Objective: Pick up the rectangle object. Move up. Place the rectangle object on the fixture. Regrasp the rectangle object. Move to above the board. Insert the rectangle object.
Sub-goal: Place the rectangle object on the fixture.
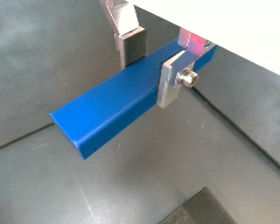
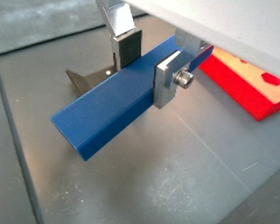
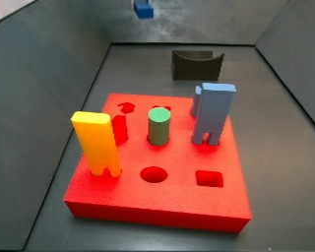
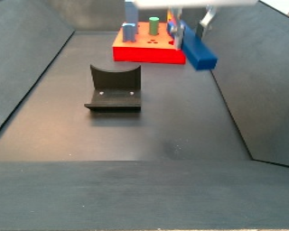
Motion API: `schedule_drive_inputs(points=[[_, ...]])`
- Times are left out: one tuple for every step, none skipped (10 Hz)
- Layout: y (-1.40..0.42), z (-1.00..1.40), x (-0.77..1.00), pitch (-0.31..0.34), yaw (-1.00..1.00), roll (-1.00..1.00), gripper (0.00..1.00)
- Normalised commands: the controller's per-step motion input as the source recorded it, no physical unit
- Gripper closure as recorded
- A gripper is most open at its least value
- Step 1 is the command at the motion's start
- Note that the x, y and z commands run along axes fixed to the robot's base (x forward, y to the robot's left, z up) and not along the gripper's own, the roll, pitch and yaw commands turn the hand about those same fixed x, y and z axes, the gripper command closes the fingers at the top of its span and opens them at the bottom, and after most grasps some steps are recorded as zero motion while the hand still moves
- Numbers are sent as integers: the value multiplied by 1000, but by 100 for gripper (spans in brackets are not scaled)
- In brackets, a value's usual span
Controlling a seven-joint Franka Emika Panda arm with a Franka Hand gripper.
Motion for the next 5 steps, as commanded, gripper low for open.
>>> schedule_drive_inputs(points=[[1,315,-3,84,24,89,100],[-777,331,1000,96,-765,-31,100],[-755,189,1000,114,-725,-34,100],[-626,137,1000,129,-538,-34,100],[-370,97,1000,131,-321,-37,100]])
